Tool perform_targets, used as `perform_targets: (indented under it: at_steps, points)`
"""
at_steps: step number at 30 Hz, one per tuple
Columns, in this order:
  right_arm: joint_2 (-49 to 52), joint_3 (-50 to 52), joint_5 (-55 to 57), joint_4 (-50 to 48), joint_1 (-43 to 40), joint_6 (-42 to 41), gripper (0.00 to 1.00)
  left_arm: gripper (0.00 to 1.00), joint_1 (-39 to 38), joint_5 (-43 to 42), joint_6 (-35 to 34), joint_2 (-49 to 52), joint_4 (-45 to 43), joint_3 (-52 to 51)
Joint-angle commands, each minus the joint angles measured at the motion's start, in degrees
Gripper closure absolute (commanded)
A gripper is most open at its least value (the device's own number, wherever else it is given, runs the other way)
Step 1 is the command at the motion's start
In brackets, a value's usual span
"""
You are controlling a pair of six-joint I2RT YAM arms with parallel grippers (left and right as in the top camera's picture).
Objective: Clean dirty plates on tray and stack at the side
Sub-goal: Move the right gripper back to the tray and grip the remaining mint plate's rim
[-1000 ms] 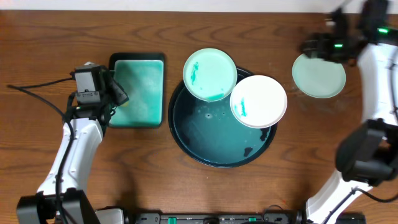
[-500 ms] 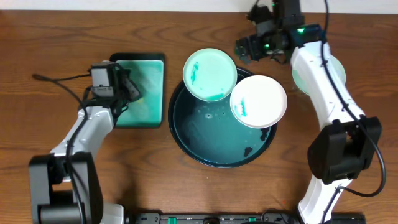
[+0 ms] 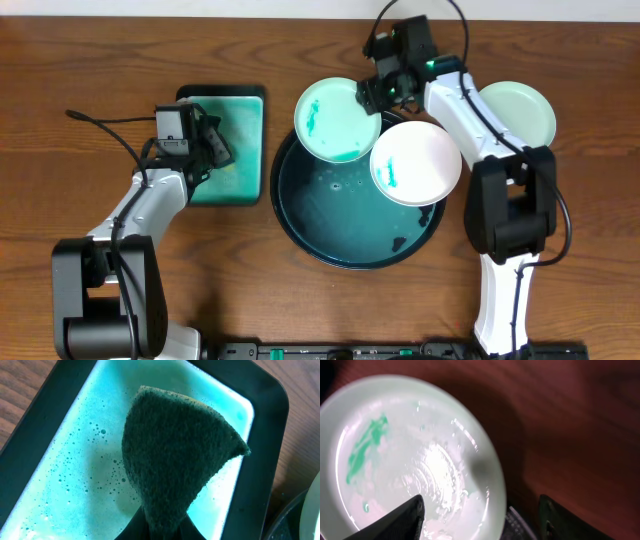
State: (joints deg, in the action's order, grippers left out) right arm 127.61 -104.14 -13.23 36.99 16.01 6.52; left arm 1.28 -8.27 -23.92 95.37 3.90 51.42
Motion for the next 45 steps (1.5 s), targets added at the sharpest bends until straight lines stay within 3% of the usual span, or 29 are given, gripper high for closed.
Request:
perform_targets:
  at_steps: [1,2,12,16,21,24,28,29,30,38,45]
  points:
    - [0.83,-0.04,-0.07,0.59,0.74,2.51,0.4,0.92,-0.02,-0.09,1.01,0.11,-0.15,0.07]
    - [1.25,-0.04,0.26,0.59,0.87,2.56,0.46,0.93,-0.02,-0.11,1.01,0.11,-0.15,0.07]
    - [4.07,-0.04,1.4,0.44,1.25,2.6,0.43,0.93,-0.02,-0.09,1.01,0.11,-0.17,0.07]
    - [4.15,-0.04,1.4,-0.42,1.29,2.38,0.51,0.92,-0.02,-0.09,0.98,0.11,-0.13,0.07]
    - [4.68,-0.04,1.38,-0.37,1.25,1.88,0.53,0.93,-0.15,-0.13,0.96,0.11,-0.13,0.07]
    - [4.74,-0.04,1.16,-0.42,1.36,1.64,0.6,0.93,-0.13,-0.11,0.96,0.11,-0.13,0.07]
    - [4.74,-0.04,0.98,-1.03,1.88,0.94,0.84,0.92,-0.15,-0.13,0.96,0.11,0.09,0.07]
    - [4.74,-0.04,0.94,-1.05,1.95,0.76,0.97,0.89,-0.13,-0.15,0.96,0.11,0.17,0.07]
    - [4.72,-0.07,0.94,-1.05,1.99,0.33,0.99,0.86,-0.13,-0.13,0.96,0.11,0.28,0.07]
    - [1.57,-2.19,-4.28,2.62,2.03,-4.48,0.99,0.85,-0.13,-0.13,0.98,0.11,0.52,0.07]
    - [-4.76,-2.47,-8.72,13.09,2.1,-6.71,0.99,0.83,-0.13,-0.13,0.98,0.11,0.52,0.07]
